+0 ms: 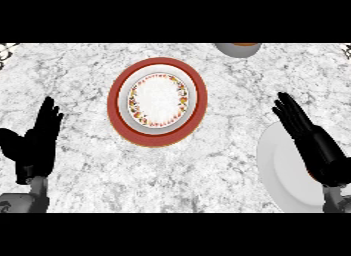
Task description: Pick the tomato from the plate and place it in the plate
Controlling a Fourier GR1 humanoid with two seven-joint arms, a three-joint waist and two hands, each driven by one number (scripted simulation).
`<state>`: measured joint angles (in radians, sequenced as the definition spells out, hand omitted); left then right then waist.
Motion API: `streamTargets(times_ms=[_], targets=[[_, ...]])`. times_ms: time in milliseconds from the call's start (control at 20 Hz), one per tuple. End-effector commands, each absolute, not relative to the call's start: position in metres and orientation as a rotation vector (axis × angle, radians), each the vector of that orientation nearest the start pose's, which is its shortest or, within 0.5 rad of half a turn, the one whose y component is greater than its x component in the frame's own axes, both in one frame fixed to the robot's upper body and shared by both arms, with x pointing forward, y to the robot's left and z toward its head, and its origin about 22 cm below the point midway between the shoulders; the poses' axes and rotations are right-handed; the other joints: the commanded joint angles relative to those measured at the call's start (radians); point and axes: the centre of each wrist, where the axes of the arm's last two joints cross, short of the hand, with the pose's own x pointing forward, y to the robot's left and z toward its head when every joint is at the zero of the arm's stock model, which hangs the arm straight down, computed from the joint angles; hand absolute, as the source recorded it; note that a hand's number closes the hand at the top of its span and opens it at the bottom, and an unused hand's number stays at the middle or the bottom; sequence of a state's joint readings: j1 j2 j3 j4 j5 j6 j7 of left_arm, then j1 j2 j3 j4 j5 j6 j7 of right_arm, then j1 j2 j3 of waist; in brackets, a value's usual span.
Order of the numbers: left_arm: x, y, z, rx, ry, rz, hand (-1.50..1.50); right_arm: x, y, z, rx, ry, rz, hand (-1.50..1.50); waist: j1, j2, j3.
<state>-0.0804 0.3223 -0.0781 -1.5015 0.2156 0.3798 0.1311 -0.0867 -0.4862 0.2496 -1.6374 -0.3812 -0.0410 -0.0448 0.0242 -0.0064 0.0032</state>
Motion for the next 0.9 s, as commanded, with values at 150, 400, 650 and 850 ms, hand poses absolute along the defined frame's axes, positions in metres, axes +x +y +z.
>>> streamTargets(times_ms=[150,400,650,850], targets=[[0.252,0.296,0.02,0.262,-1.512,-0.016,0.0,0.271,-0.292,0.057,0.168,-1.619,-0.34,1.5,-0.027,0.009,-0.003],[0.245,0.284,0.005,0.207,-1.495,-0.072,0.0,0.262,-0.359,0.044,-0.479,-1.52,-0.632,-1.5,-0.066,0.017,-0.007],[0.243,0.296,-0.013,0.163,-1.524,-0.134,0.0,0.258,-0.283,0.034,-0.522,-1.632,-0.767,-1.5,-0.034,0.006,-0.005],[0.243,0.306,-0.021,0.16,-1.503,-0.124,0.0,0.228,-0.281,0.023,-0.676,-1.587,-0.736,-1.5,-0.035,0.006,-0.005]])
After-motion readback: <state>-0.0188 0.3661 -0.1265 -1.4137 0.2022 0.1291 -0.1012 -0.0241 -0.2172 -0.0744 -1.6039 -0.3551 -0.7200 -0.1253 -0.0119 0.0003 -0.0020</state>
